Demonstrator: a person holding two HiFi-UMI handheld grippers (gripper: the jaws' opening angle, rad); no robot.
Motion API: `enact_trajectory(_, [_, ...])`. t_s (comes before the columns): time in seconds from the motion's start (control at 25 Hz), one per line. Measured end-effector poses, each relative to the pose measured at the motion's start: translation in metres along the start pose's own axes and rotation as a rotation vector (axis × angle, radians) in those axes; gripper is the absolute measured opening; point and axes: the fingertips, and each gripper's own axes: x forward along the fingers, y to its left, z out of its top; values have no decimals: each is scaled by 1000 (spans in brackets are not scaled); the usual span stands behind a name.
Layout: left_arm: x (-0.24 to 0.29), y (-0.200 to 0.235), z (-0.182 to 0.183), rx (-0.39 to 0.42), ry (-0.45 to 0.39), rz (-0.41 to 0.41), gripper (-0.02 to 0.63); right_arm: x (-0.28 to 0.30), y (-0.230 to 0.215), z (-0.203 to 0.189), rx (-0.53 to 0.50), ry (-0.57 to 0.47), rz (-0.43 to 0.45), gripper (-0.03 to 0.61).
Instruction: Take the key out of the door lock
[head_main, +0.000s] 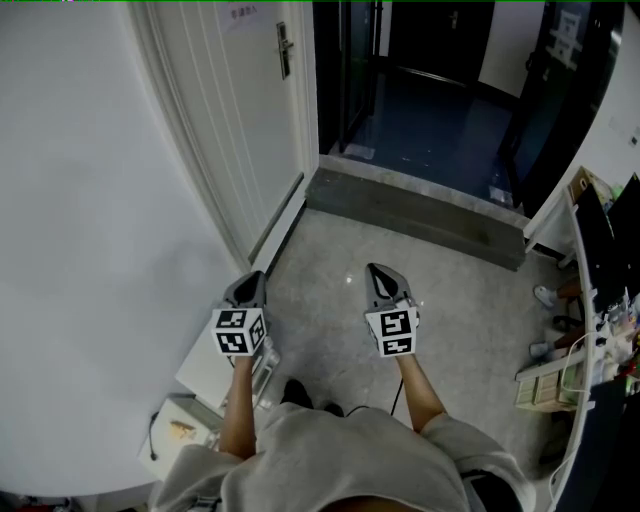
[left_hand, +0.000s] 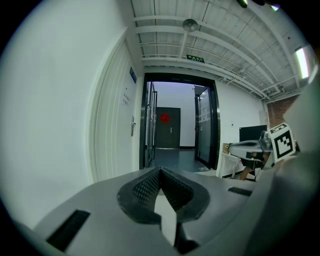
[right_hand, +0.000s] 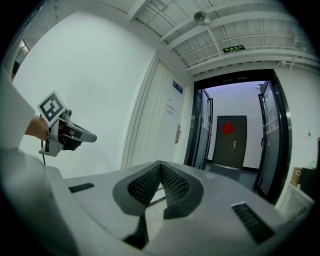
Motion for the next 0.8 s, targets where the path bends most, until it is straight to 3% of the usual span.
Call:
enact_trajectory(0.48, [67, 13, 9, 8, 4, -33, 18, 54, -21, -7, -18, 7, -2, 23])
enact_trajectory(0.8, [155, 62, 21, -4, -5, -60, 18, 152, -38, -7, -42, 18, -10, 23])
